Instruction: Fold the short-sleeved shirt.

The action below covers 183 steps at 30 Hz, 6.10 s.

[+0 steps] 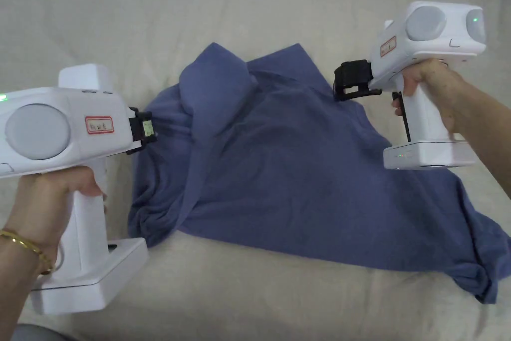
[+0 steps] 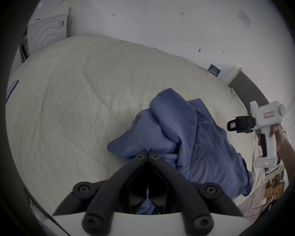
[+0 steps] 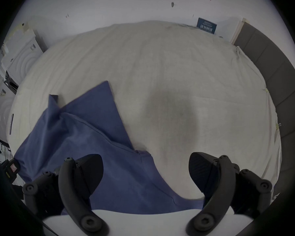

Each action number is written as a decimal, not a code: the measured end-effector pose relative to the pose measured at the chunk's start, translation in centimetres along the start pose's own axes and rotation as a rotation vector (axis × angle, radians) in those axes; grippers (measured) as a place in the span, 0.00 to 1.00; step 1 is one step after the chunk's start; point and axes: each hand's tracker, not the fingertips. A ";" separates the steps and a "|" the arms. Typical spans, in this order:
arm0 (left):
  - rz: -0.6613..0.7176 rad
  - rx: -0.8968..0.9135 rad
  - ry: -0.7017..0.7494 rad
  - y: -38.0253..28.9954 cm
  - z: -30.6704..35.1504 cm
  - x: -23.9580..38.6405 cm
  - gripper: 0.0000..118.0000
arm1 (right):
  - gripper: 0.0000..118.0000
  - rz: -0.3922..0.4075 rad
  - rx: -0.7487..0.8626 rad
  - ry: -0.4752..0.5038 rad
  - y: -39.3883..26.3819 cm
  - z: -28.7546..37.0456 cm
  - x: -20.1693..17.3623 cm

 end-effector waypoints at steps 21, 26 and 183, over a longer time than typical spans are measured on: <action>0.062 -0.013 -0.010 0.3 -0.3 -0.5 0.00 | 0.05 -0.085 0.092 0.157 0.2 5.0 2.4; 0.157 0.005 -0.049 1.4 1.1 -1.3 0.00 | 0.05 -0.111 0.240 0.202 -1.1 12.6 4.3; -0.303 0.607 0.064 -10.3 11.7 4.0 0.00 | 0.00 -0.161 0.846 -0.085 -29.8 18.1 -4.5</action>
